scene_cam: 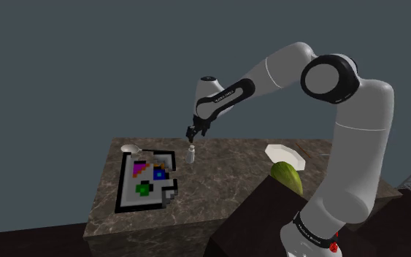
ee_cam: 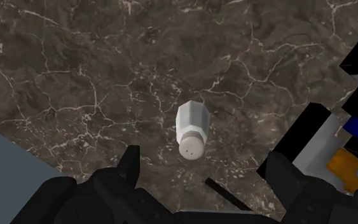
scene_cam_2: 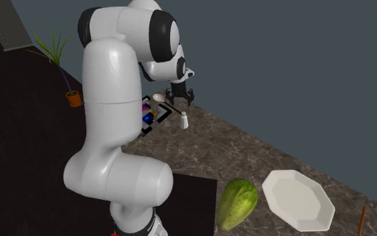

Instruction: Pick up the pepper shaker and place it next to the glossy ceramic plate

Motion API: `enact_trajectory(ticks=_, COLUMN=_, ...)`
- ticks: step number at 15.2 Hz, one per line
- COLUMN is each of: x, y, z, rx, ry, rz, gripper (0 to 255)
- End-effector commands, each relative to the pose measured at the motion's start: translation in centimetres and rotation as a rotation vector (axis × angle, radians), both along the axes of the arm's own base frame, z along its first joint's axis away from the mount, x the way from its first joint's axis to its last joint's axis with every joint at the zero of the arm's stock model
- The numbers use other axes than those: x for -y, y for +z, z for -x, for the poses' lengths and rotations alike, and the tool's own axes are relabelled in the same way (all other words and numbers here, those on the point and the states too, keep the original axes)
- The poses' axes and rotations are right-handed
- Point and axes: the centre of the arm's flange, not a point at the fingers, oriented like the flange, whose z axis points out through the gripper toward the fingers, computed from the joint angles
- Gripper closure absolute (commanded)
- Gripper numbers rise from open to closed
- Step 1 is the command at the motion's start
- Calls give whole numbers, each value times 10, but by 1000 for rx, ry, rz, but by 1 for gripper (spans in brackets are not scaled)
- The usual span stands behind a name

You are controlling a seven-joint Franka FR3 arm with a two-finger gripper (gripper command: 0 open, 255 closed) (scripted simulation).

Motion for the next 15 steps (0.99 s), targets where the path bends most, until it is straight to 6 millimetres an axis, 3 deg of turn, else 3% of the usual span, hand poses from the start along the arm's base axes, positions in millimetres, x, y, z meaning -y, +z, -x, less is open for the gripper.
enact_trajectory(ticks=1, x=-2, y=-25, z=-14, rx=-12, ry=10, rz=10, gripper=0)
enact_trajectory(ticks=5, x=-2, y=-69, z=-39, rx=-34, ry=28, rz=26, gripper=0)
enact_trajectory(ticks=12, x=2, y=-106, z=-40, rx=-34, ry=28, rz=26, gripper=0)
enact_trajectory(ticks=15, x=2, y=-109, z=-40, rx=-34, ry=28, rz=26, gripper=0)
